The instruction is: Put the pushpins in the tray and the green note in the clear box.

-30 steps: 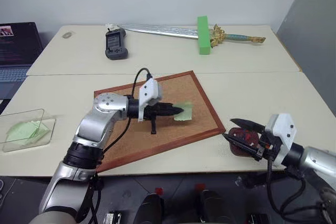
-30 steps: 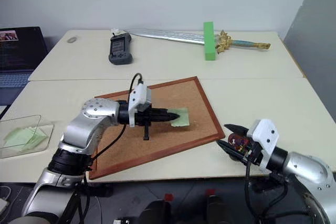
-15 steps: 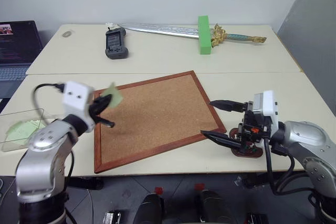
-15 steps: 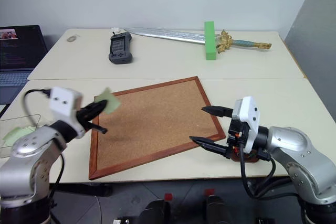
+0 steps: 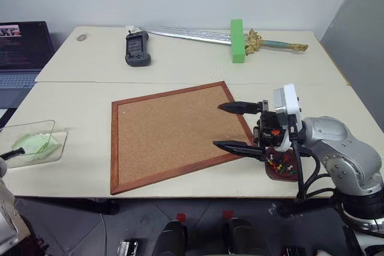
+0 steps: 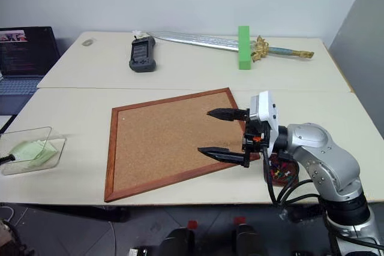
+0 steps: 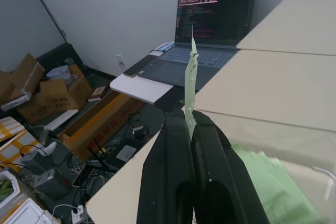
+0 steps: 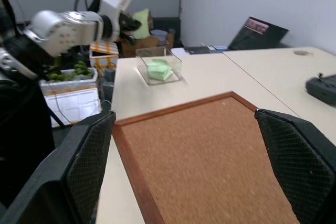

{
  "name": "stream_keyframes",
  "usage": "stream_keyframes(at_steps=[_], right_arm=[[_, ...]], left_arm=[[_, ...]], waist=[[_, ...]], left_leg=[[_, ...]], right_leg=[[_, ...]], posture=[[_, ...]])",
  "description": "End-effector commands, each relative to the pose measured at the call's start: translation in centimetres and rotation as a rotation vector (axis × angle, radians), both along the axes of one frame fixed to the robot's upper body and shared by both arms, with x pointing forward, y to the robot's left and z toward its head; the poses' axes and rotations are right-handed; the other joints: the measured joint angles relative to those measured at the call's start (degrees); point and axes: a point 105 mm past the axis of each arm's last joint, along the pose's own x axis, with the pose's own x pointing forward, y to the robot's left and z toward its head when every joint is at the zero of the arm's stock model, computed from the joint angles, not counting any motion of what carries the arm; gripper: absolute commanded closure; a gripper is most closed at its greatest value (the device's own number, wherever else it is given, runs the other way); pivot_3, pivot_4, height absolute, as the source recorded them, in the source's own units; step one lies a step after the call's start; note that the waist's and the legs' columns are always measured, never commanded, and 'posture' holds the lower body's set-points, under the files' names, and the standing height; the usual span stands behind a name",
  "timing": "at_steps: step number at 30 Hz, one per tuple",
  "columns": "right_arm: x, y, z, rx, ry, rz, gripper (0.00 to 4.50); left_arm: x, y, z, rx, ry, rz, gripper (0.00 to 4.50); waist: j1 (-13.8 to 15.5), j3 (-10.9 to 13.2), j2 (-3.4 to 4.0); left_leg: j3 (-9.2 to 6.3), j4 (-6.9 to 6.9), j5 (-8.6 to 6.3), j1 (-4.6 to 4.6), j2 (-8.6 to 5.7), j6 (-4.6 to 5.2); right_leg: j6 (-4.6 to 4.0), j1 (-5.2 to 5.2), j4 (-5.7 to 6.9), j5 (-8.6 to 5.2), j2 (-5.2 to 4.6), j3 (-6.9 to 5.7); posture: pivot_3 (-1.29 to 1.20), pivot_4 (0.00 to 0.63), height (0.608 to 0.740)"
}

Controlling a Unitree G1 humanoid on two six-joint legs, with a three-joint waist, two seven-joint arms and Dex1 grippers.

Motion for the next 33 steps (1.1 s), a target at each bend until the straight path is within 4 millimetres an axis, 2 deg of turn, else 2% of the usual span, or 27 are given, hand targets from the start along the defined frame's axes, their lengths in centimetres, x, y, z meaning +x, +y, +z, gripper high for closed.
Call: stream_keyframes(at_steps=[1,7,12,15,16,19,33], right_arm=[[-1.0,0.5,1.7,0.040,-0.046,0.050,0.01],[-1.4,0.8,2.3,0.071,-0.048,0.053,0.01],[-1.3,0.6,2.1,0.070,-0.044,0.019,0.01],[-1.2,0.5,1.9,0.066,-0.042,0.003,0.01],[-1.2,0.5,1.9,0.066,-0.041,-0.002,0.00],[-1.1,0.6,1.7,0.062,-0.037,-0.013,0.00],[-1.2,0.9,2.2,0.060,-0.032,-0.035,0.00]], left_arm=[[0.8,1.1,2.1,0.039,-0.069,-0.020,4.50],[2.6,1.2,0.7,-0.014,-0.071,-0.062,4.50],[2.9,1.0,-1.3,-0.081,-0.065,-0.034,4.50],[2.6,1.0,-1.8,-0.109,-0.070,-0.005,4.50],[2.5,1.0,-2.1,-0.124,-0.073,0.003,4.18],[2.2,1.1,-2.5,-0.143,-0.068,0.029,3.82],[2.3,0.6,-2.9,-0.191,-0.095,0.031,1.18]], waist=[[0.0,-0.1,-0.09],[-0.5,-0.1,-0.09],[-0.5,-0.1,-0.09],[-0.5,-0.1,-0.11],[-0.5,-0.1,-0.11],[-0.5,-0.1,-0.11],[-0.6,-0.1,-0.12]], left_leg=[[-0.02,0.00,0.00,0.01,0.01,0.00],[-0.01,-0.05,-0.01,-0.02,0.02,-0.02],[-0.04,-0.06,-0.01,-0.03,0.08,-0.02],[-0.01,-0.04,-0.02,-0.02,0.06,-0.02],[-0.02,-0.04,-0.02,-0.03,0.06,-0.02],[-0.04,-0.05,-0.02,-0.02,0.07,-0.02],[-0.03,-0.04,-0.01,-0.02,0.05,-0.02]], right_leg=[[0.00,-0.01,0.00,0.00,0.00,-0.01],[0.00,-0.12,-0.01,0.01,-0.25,0.10],[-0.01,-0.14,0.00,0.01,-0.25,0.08],[0.00,-0.13,0.00,0.01,-0.26,0.09],[0.00,-0.14,0.01,0.01,-0.26,0.09],[0.00,-0.14,0.02,0.01,-0.26,0.07],[0.00,-0.14,0.02,0.01,-0.26,0.08]], posture=[[0.00,0.150,0.740],[0.00,0.150,0.740],[0.00,0.150,0.740],[0.00,0.150,0.740],[0.00,0.150,0.740],[0.00,0.150,0.740],[0.00,0.150,0.740]])
